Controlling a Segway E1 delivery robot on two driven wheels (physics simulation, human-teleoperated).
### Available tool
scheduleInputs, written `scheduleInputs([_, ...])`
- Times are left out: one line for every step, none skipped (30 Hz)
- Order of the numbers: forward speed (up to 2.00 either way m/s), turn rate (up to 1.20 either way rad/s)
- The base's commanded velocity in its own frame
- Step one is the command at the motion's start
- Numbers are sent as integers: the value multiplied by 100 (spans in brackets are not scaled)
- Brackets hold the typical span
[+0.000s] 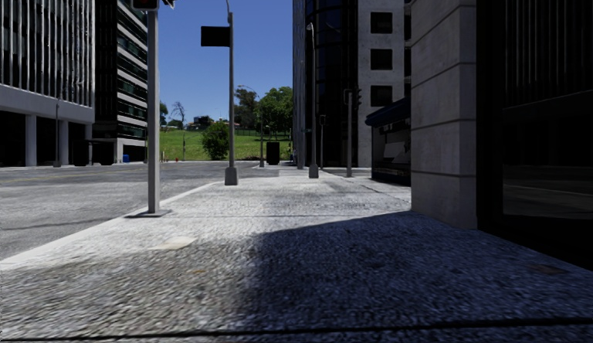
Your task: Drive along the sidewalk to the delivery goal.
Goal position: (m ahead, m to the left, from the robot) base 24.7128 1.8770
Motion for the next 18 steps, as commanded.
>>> scheduleInputs([200, 0])
scheduleInputs([200, 0])
scheduleInputs([200, 0])
scheduleInputs([200, 0])
scheduleInputs([200, 0])
scheduleInputs([200, 0])
scheduleInputs([200, 0])
scheduleInputs([200, 0])
scheduleInputs([200, 0])
scheduleInputs([200, 0])
scheduleInputs([200, 0])
scheduleInputs([200, 0])
scheduleInputs([200, 0])
scheduleInputs([200, 0])
scheduleInputs([200, 0])
scheduleInputs([200, 0])
scheduleInputs([200, 0])
scheduleInputs([200, 0])
